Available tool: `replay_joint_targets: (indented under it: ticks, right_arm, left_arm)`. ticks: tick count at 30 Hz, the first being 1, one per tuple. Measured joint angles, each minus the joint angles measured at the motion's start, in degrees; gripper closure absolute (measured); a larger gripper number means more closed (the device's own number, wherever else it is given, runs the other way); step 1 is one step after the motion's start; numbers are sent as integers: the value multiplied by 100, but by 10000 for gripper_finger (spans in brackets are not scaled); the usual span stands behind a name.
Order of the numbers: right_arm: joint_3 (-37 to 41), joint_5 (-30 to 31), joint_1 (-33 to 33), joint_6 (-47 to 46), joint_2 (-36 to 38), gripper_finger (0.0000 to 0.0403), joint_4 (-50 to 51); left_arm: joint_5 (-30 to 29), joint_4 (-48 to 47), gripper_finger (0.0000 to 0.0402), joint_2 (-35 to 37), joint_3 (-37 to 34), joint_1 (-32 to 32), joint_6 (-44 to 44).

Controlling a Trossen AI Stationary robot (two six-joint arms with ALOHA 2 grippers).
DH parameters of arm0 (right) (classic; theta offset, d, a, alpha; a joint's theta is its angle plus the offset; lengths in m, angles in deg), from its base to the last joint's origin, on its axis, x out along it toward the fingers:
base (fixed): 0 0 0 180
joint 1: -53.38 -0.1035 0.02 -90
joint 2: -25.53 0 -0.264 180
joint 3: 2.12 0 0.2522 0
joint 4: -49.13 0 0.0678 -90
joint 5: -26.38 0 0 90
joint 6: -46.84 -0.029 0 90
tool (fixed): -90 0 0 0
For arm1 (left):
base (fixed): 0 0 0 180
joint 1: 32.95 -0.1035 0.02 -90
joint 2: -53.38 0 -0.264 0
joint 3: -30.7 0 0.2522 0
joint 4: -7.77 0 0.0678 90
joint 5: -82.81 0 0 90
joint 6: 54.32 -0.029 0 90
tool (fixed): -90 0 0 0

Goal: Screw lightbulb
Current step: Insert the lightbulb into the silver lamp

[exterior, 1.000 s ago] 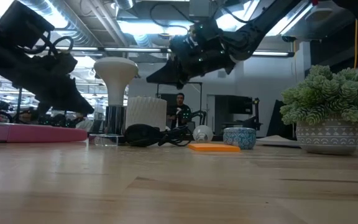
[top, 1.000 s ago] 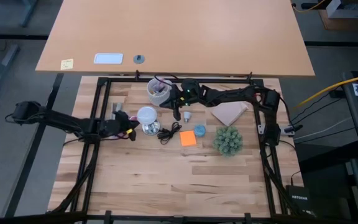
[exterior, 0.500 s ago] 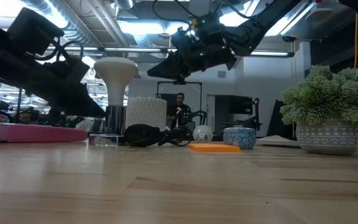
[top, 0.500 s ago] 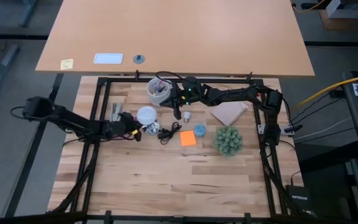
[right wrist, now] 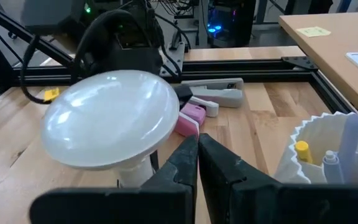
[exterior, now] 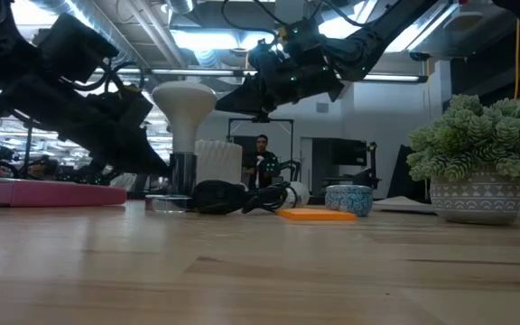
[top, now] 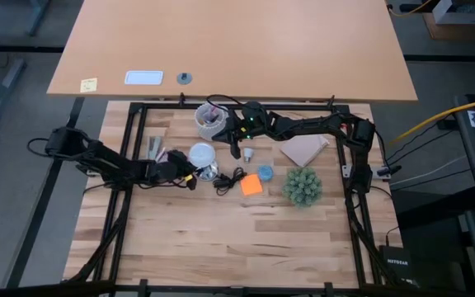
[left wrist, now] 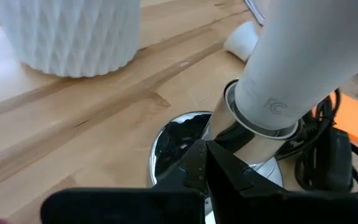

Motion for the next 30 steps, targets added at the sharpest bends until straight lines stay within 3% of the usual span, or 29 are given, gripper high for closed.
replay_joint_targets:
  ticks: [9, 22, 30]
  right_arm:
    - [0, 73, 121, 305, 319, 384, 512]
    - [-2, 48, 109, 434, 337, 384, 504]
    - [-2, 47, 58, 435, 337, 384, 476]
  left_arm:
    - [0, -365, 401, 356, 78, 99, -187]
    - [-56, -2083, 402, 2334, 78, 655, -127]
    - [226, -1637, 402, 3001, 78, 1288, -519]
